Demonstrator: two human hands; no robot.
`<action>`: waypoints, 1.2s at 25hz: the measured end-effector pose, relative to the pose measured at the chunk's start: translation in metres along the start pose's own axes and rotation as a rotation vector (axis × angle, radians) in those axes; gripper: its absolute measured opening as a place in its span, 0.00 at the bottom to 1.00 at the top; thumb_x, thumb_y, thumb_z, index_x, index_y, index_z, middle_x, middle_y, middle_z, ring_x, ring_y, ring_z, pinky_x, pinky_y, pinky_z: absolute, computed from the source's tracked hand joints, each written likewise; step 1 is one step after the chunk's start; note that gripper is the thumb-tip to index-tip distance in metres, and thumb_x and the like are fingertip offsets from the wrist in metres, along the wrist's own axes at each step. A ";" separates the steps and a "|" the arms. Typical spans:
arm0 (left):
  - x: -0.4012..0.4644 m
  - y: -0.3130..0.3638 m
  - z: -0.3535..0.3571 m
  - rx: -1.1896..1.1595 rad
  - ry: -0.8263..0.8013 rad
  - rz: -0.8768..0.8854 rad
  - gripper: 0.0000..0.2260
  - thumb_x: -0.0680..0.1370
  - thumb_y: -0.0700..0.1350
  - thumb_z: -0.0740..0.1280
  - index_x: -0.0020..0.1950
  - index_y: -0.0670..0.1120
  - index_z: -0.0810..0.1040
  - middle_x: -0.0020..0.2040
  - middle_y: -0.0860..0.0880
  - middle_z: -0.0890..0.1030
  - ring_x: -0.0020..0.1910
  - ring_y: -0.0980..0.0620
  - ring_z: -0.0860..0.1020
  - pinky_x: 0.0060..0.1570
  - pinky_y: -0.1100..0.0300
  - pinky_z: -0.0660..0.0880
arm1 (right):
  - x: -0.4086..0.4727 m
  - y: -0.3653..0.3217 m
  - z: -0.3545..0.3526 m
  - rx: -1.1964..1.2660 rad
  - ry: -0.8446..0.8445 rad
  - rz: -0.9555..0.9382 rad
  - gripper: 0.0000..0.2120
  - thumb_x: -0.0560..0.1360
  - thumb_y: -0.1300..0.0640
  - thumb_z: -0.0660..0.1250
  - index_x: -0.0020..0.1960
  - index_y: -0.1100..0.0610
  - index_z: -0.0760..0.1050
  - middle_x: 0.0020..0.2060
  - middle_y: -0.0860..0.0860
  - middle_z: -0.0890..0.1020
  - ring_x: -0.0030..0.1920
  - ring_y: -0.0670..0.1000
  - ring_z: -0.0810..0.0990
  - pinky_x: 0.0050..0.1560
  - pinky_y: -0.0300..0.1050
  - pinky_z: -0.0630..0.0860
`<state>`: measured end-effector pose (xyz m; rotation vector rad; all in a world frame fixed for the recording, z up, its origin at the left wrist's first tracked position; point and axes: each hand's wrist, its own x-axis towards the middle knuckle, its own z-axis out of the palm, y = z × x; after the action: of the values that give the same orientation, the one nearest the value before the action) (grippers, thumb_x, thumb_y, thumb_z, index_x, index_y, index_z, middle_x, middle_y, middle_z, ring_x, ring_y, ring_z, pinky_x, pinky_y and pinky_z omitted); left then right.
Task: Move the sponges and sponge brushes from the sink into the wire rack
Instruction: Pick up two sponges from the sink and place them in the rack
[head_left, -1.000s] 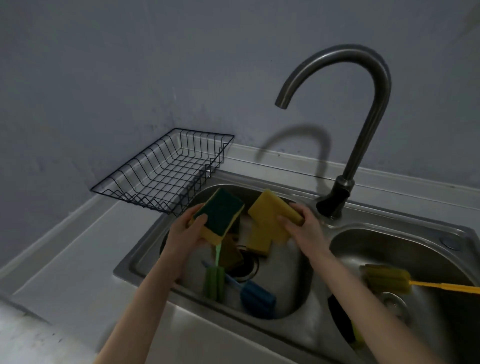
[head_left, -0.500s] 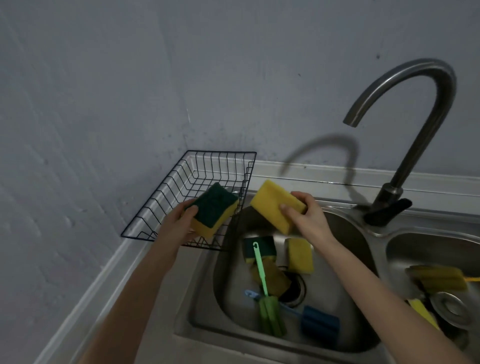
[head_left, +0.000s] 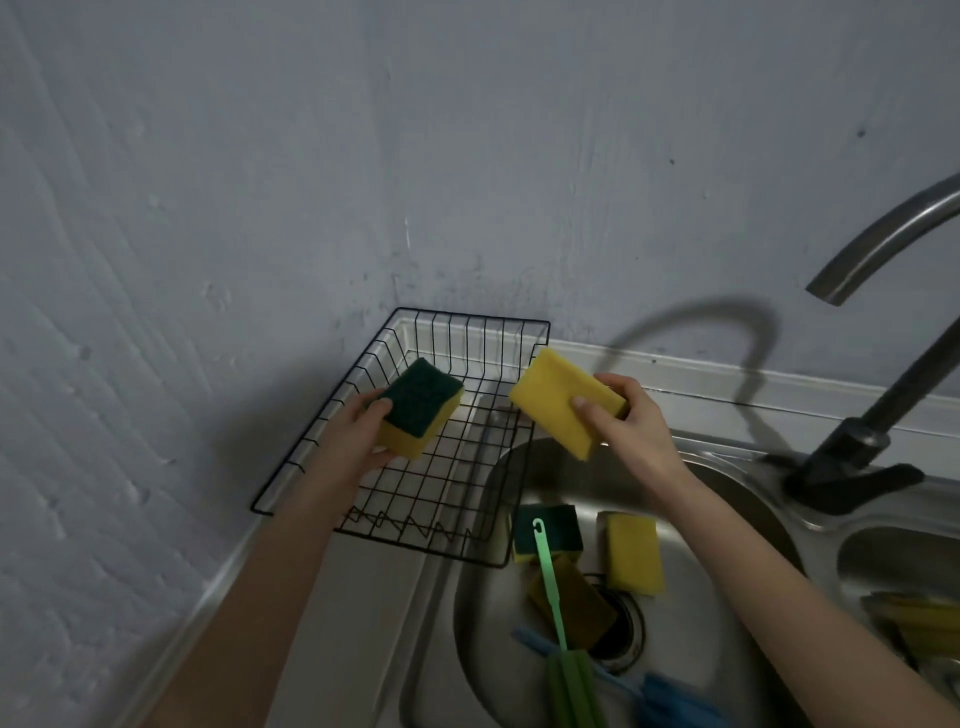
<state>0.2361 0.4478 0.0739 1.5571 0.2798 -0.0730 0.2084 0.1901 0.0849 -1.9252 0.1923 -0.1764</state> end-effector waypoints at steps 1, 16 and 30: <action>0.007 -0.001 0.001 -0.008 0.004 -0.013 0.15 0.78 0.43 0.59 0.65 0.45 0.68 0.64 0.42 0.72 0.55 0.47 0.74 0.42 0.57 0.75 | 0.006 0.000 0.002 -0.002 -0.005 0.005 0.22 0.73 0.52 0.65 0.65 0.54 0.65 0.55 0.49 0.69 0.54 0.50 0.70 0.44 0.42 0.73; 0.079 -0.003 0.061 -0.395 0.192 -0.263 0.20 0.77 0.40 0.61 0.68 0.37 0.63 0.66 0.37 0.70 0.63 0.41 0.71 0.55 0.54 0.71 | 0.074 -0.006 0.022 -0.045 -0.067 -0.018 0.22 0.73 0.52 0.66 0.64 0.53 0.65 0.54 0.48 0.69 0.52 0.48 0.70 0.27 0.31 0.69; 0.133 -0.022 0.096 -0.257 0.270 -0.326 0.21 0.77 0.41 0.63 0.68 0.37 0.64 0.66 0.37 0.71 0.64 0.40 0.72 0.60 0.49 0.73 | 0.111 -0.001 0.037 -0.048 -0.066 -0.089 0.22 0.72 0.54 0.67 0.64 0.54 0.67 0.54 0.48 0.70 0.51 0.48 0.71 0.45 0.41 0.72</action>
<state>0.3717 0.3697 0.0214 1.2536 0.7282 -0.0785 0.3241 0.1995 0.0760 -1.9852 0.0678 -0.1686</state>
